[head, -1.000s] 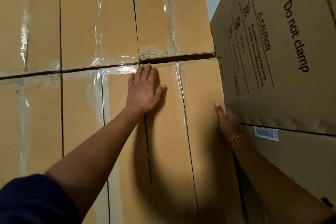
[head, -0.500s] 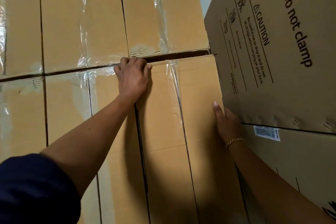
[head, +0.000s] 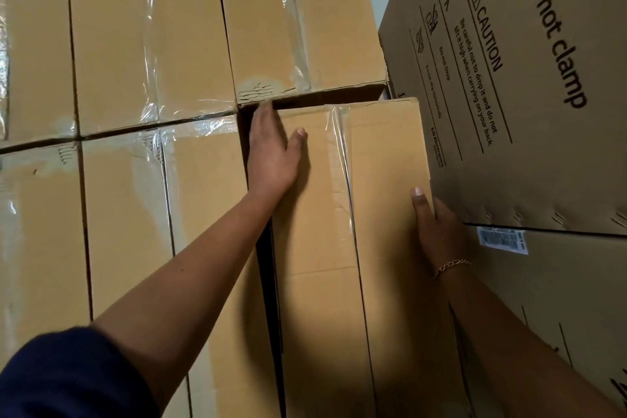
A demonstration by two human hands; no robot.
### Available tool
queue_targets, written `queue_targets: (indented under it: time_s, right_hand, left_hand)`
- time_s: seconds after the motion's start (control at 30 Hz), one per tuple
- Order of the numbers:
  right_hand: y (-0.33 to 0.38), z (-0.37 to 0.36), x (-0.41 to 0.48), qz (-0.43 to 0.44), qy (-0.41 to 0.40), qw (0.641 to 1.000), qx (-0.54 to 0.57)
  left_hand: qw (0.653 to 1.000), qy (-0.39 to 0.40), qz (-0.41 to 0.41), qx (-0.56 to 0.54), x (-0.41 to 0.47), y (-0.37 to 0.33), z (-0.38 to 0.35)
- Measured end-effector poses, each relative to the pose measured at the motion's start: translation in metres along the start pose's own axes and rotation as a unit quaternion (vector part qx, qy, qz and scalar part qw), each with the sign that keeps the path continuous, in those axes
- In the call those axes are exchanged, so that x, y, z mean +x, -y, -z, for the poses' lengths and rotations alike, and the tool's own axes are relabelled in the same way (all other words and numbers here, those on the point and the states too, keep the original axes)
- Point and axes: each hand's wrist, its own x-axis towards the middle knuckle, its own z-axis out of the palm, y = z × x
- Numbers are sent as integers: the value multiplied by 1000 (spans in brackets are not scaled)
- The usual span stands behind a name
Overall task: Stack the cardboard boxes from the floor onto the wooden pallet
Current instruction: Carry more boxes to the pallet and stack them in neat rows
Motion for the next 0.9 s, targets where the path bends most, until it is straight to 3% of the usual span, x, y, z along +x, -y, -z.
queue_targets:
  time_s: [0.1, 0.17, 0.23, 0.33, 0.7, 0.9]
  right_hand:
    - [-3, 0, 2, 4, 6, 1000, 3]
    - [-3, -1, 3, -3, 11, 1000, 9]
    - [-1, -2, 1, -6, 16, 1000, 12]
    - [4, 2, -3, -3, 24, 1000, 4]
    - [26, -4, 8, -16, 23, 999, -23]
    - [22, -15, 16, -7, 32, 999, -25]
  left_hand:
    - [990, 11, 113, -79, -34, 5, -2]
    - [965, 32, 220, -137, -59, 9, -4]
    - [948, 24, 276, -155, -79, 12, -7]
    - [946, -17, 281, -158, -87, 8, -8]
    - [945, -37, 298, -132, -75, 3, 2]
    - [966, -78, 212, -122, -104, 6, 9]
